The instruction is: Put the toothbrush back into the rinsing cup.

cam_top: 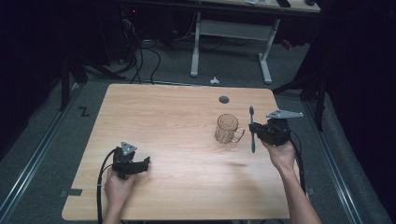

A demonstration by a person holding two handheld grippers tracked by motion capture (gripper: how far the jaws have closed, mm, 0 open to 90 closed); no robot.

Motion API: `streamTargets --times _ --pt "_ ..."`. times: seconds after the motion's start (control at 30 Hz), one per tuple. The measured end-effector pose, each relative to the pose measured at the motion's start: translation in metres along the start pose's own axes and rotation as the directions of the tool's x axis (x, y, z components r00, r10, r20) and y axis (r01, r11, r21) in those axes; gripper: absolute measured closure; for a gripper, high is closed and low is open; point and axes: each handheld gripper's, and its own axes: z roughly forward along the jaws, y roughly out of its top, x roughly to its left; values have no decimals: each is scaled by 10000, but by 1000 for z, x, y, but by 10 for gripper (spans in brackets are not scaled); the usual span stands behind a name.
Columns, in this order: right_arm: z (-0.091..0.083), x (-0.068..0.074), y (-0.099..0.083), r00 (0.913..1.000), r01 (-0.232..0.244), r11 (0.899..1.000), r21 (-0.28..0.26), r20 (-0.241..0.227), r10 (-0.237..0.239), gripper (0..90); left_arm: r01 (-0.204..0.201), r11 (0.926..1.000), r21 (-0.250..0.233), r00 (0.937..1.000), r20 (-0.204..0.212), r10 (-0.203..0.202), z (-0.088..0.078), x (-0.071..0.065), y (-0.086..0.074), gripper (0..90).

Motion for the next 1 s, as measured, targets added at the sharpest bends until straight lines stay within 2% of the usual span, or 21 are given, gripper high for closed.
streamTargets --times 1.0 --pt "6 -2 28 10000 51 9956 -935 -26 -54 796 -2 10000 -3 10000 1 2 0 0 0 182"
